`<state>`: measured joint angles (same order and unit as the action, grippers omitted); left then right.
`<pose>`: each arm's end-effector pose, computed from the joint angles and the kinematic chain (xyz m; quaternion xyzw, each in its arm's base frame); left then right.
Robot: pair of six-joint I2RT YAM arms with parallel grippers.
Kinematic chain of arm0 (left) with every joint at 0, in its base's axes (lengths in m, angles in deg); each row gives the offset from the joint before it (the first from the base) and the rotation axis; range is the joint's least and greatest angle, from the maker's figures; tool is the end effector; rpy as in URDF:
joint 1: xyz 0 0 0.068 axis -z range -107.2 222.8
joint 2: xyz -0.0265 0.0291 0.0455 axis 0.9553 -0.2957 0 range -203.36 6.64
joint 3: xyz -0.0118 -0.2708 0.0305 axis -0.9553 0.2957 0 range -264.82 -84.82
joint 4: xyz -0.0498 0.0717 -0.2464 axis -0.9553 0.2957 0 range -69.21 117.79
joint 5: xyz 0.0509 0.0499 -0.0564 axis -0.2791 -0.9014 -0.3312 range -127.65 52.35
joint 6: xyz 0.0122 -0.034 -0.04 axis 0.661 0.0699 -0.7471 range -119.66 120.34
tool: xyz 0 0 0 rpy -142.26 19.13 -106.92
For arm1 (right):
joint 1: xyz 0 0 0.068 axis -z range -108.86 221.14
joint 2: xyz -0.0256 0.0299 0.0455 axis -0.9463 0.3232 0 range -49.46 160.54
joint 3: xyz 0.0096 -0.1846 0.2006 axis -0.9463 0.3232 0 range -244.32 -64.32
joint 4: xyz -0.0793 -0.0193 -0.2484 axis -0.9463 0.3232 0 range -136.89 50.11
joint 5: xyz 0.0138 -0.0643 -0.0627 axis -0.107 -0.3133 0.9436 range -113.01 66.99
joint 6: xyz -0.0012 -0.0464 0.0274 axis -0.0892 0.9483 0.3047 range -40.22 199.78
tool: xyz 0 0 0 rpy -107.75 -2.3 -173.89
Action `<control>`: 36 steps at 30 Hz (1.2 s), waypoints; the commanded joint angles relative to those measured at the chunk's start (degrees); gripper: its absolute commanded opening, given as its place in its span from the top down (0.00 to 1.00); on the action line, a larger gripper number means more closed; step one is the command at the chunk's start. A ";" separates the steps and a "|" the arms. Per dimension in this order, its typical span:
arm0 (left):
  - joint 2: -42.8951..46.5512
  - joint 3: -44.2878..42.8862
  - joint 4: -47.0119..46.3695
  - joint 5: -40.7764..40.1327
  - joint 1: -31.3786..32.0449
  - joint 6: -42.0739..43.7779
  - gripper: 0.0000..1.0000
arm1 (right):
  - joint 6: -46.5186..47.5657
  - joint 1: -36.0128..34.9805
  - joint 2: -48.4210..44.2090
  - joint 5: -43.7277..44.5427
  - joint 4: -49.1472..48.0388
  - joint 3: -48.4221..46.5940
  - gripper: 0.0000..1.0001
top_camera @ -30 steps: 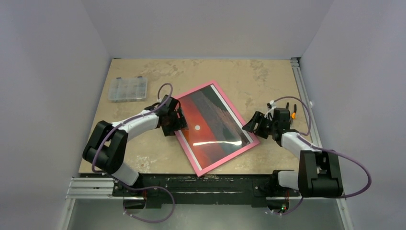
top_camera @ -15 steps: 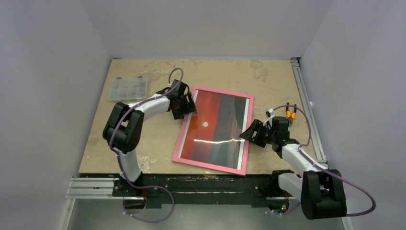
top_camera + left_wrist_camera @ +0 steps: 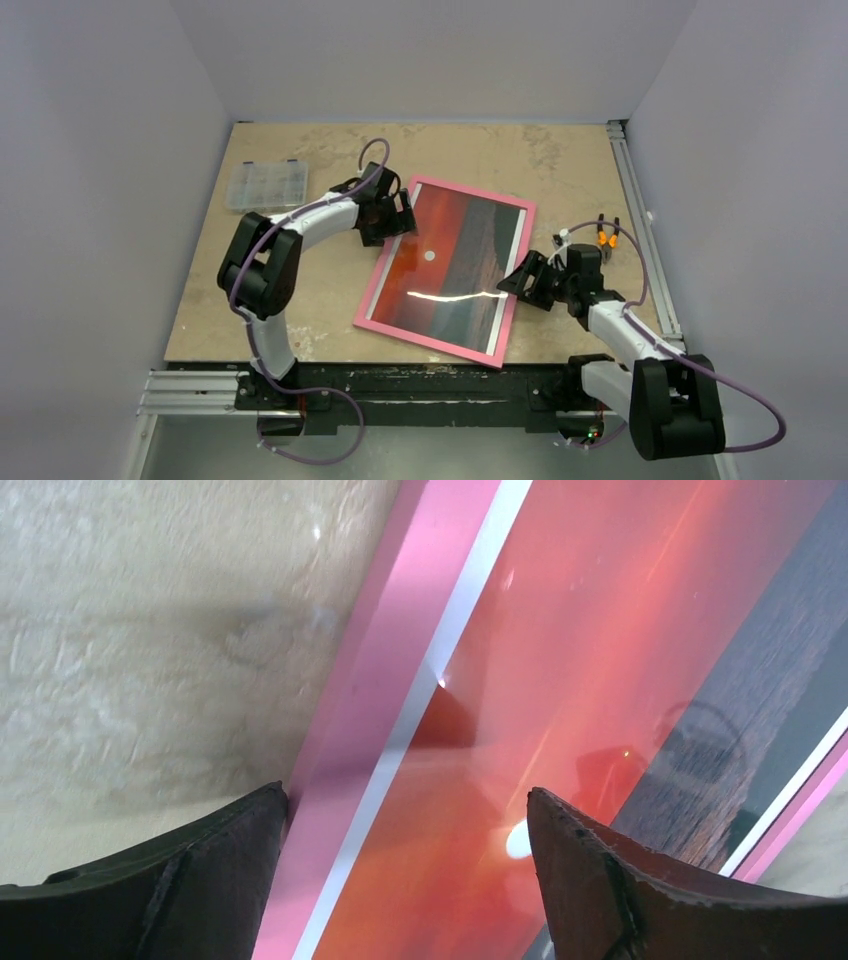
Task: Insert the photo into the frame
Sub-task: Adjust the photo frame at the center of the board.
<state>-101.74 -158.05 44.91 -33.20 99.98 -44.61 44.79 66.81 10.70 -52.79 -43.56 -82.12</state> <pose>0.3492 -0.1824 0.1780 -0.1386 0.9535 -0.1862 0.1921 0.1815 0.0316 0.1467 0.1431 0.8889 0.3467 0.2631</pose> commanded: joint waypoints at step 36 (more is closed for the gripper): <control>52.73 47.68 1.83 5.40 10.68 -17.62 0.08 | 10.18 2.07 31.00 13.00 11.03 -39.44 0.18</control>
<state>-47.76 -111.84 53.85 -29.92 109.00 -57.68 52.38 68.34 39.84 -43.54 -33.90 -115.89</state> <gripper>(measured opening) 0.920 0.813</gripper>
